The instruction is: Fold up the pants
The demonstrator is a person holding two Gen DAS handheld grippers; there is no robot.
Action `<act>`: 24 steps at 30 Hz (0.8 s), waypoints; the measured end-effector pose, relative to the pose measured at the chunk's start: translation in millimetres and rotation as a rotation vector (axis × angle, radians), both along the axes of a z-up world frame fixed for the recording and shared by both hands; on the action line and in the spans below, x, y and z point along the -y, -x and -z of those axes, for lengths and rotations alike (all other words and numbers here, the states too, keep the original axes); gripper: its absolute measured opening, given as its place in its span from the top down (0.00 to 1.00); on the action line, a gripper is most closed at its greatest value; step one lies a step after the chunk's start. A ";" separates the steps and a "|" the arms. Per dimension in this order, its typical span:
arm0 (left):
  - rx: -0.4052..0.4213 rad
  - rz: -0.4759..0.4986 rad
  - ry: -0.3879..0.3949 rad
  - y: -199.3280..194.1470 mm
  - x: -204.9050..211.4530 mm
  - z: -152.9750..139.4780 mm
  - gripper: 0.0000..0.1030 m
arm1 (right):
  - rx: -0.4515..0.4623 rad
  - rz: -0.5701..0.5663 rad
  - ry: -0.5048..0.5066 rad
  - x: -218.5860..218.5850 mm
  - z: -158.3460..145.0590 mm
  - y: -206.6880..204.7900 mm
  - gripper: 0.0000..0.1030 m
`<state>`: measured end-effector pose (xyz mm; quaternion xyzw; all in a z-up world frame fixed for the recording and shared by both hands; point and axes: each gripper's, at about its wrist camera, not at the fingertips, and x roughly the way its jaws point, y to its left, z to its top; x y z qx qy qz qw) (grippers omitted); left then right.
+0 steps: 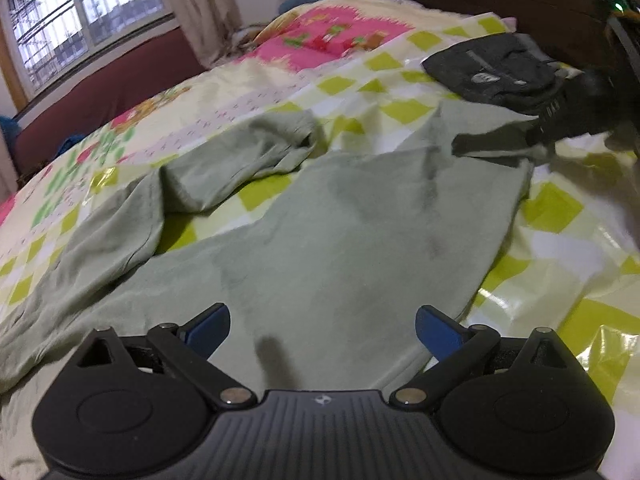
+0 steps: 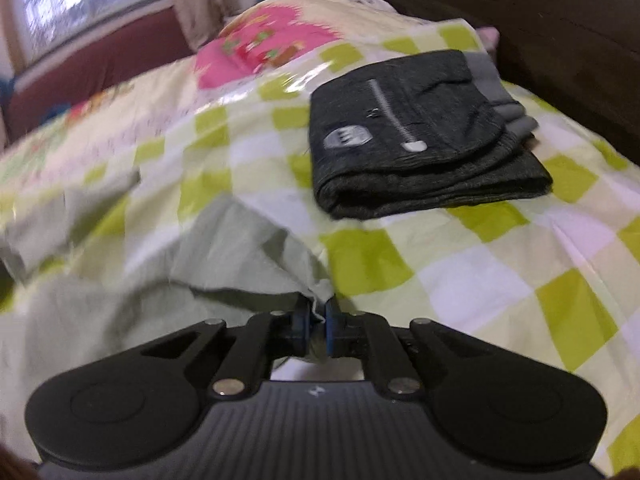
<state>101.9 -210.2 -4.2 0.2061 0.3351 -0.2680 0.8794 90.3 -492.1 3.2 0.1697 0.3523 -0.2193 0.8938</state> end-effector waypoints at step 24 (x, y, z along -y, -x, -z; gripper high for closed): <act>0.055 0.169 -0.056 9.4 40.7 15.0 0.00 | 0.072 0.013 -0.086 54.7 16.2 54.4 0.28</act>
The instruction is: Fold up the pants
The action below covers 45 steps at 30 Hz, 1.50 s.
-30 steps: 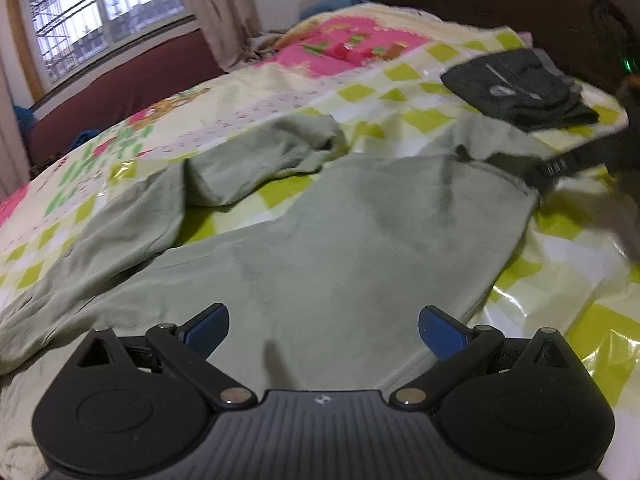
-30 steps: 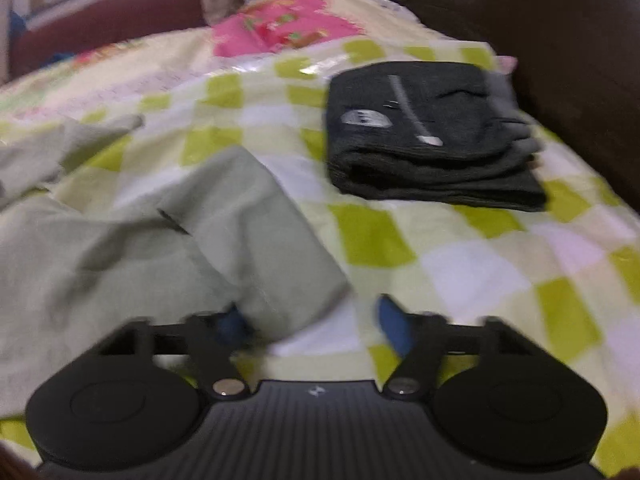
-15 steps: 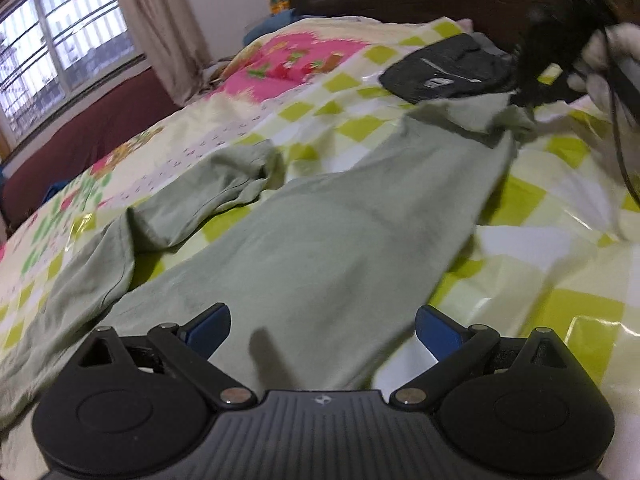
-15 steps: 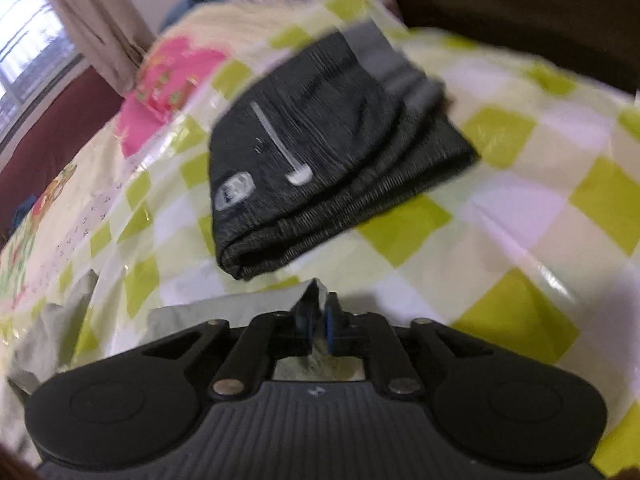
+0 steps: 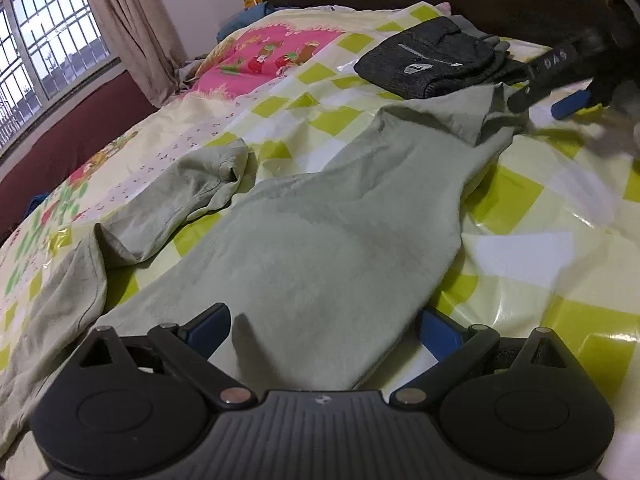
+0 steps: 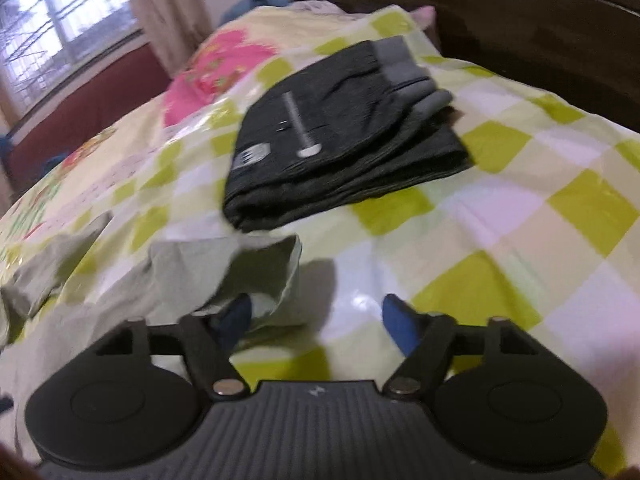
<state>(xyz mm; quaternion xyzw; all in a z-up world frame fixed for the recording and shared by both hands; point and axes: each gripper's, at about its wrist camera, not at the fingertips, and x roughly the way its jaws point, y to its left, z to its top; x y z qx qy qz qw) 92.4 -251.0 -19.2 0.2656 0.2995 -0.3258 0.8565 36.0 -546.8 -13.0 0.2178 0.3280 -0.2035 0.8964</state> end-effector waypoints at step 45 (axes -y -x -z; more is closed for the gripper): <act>-0.210 0.204 0.057 64.6 -16.7 -14.1 0.69 | 0.033 0.108 -0.092 -3.8 -31.7 118.6 0.86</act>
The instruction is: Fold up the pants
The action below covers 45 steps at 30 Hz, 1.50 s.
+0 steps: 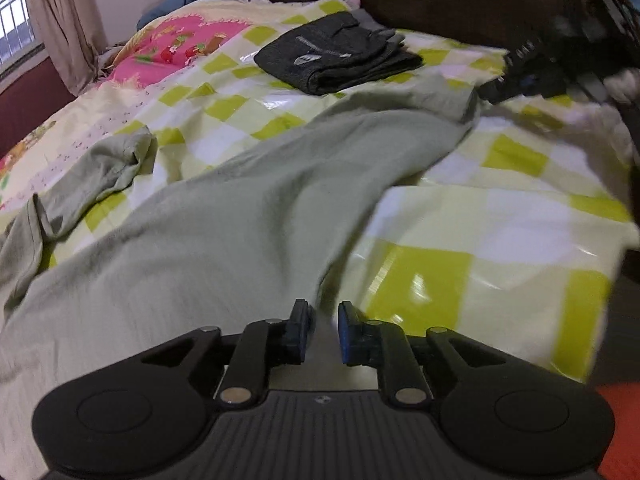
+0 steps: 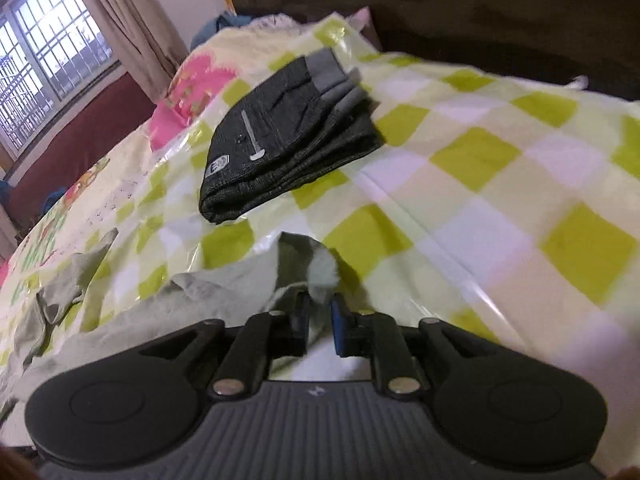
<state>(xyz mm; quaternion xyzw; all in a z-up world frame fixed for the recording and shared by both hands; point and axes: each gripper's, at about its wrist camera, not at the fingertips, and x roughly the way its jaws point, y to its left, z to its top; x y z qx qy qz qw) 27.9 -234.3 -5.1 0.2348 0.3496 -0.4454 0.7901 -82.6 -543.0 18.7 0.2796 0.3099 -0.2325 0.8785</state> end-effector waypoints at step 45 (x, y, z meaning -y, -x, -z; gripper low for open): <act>-0.073 -0.524 0.096 74.6 -317.3 -32.1 0.52 | -0.382 -1.131 0.206 -371.5 -26.7 -75.3 0.63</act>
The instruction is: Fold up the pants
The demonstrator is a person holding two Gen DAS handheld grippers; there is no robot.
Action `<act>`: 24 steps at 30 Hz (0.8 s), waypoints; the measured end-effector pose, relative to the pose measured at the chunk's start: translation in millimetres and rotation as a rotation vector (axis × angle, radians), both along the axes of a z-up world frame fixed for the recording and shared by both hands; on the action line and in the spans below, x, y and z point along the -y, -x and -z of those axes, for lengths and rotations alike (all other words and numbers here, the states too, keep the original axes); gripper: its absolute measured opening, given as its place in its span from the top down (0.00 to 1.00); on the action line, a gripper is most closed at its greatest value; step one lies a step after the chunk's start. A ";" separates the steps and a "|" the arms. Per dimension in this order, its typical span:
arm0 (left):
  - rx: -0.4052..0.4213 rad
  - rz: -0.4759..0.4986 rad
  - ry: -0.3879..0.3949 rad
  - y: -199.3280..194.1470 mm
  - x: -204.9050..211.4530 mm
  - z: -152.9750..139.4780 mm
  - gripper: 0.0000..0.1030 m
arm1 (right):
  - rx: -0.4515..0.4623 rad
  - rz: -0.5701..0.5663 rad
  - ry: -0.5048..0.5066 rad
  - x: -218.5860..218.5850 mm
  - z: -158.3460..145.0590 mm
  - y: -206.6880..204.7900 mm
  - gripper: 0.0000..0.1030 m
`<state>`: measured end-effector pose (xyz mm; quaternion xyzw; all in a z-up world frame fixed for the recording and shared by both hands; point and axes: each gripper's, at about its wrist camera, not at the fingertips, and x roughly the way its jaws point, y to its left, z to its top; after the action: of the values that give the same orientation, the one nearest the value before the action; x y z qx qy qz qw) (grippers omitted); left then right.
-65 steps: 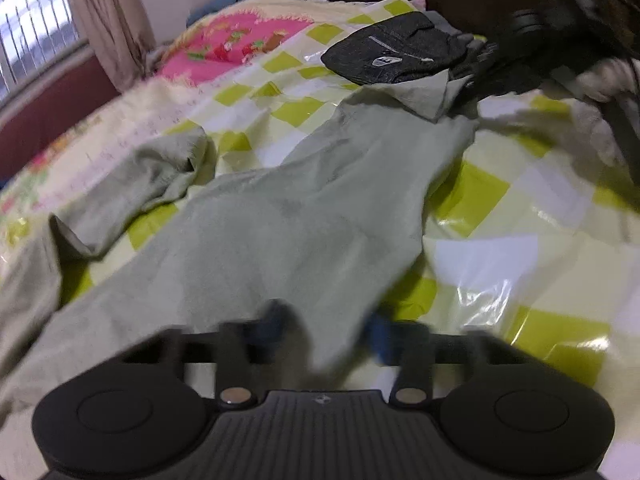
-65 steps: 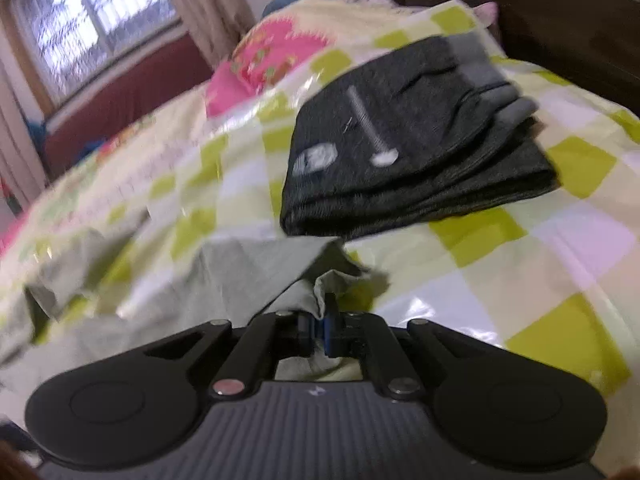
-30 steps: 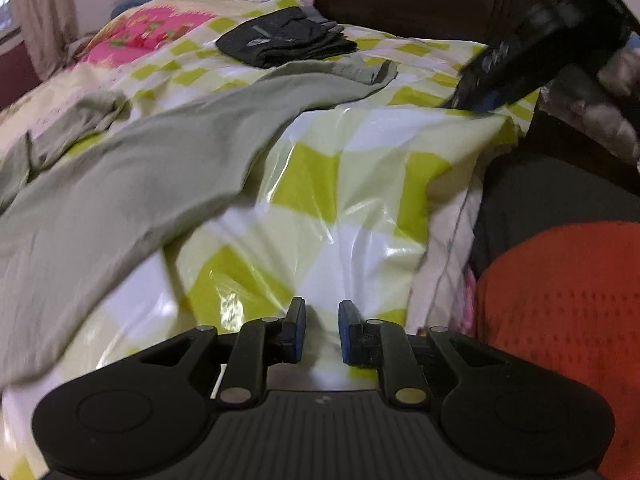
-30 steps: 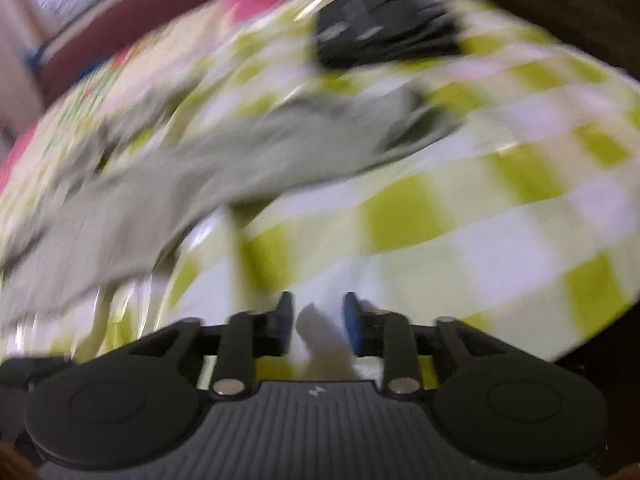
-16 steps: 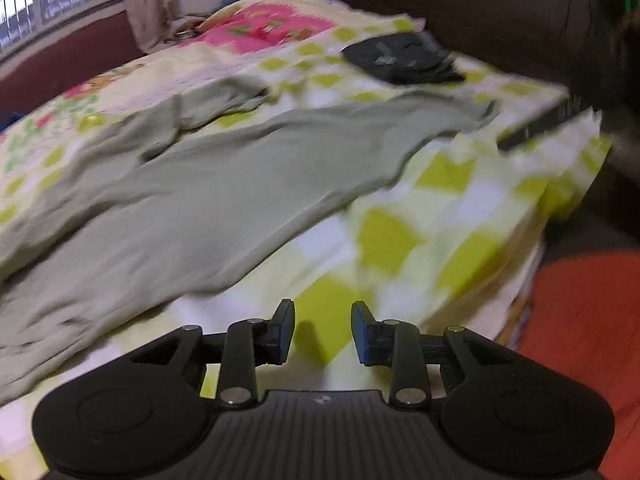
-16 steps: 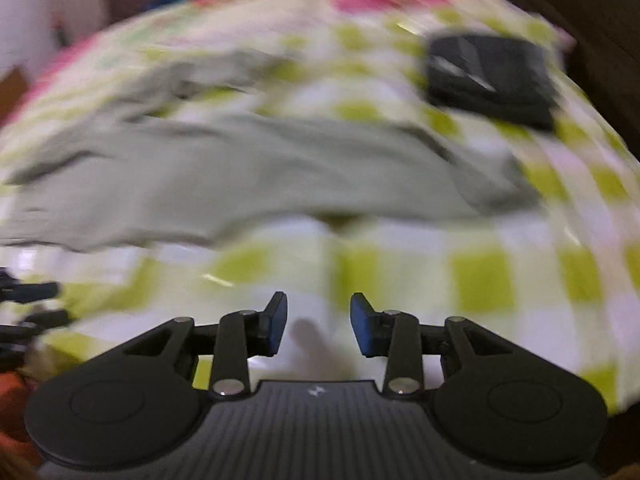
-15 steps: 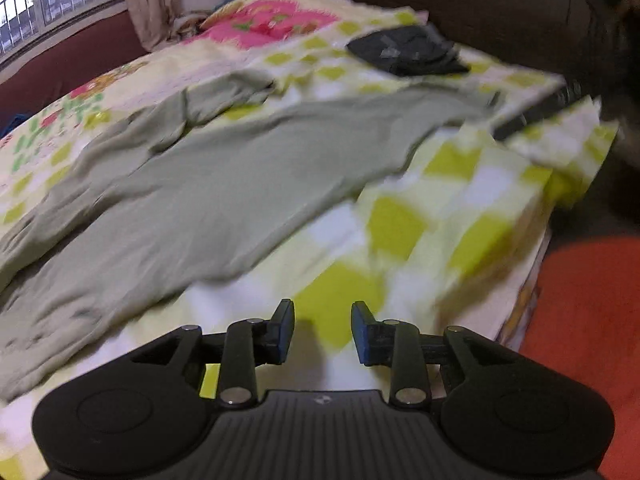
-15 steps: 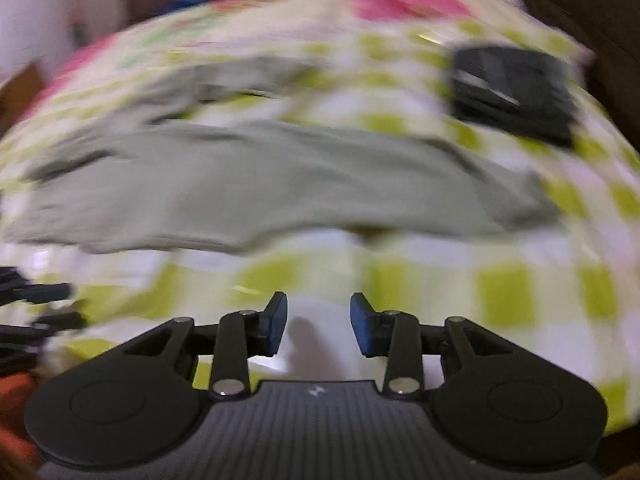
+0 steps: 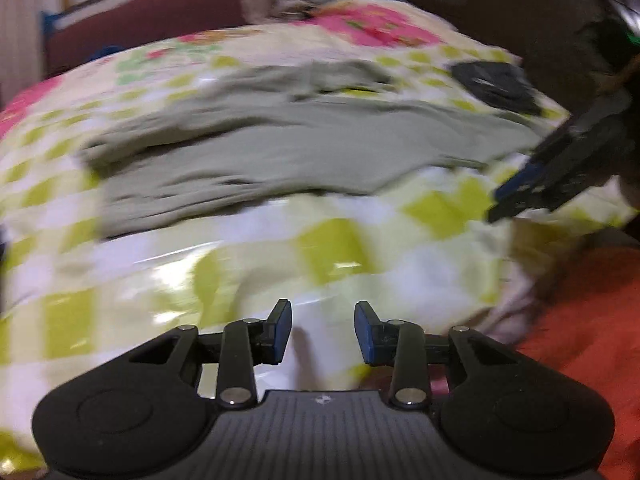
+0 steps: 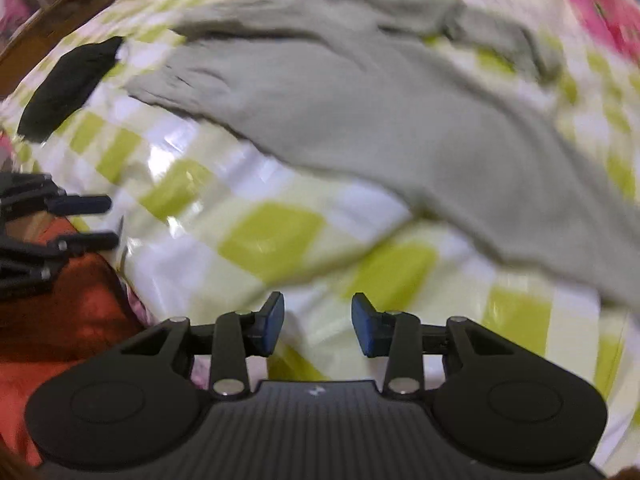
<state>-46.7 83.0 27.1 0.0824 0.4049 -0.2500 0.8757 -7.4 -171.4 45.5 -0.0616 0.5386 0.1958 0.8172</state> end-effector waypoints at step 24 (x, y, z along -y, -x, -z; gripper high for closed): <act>0.077 -0.207 -0.053 -86.5 -32.1 -6.8 0.50 | 0.064 0.099 -0.182 -9.8 15.6 -42.5 0.57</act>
<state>39.8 115.1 33.9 0.0727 0.3838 -0.1441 0.9092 35.1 -161.6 29.8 0.0335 0.4944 0.2012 0.8450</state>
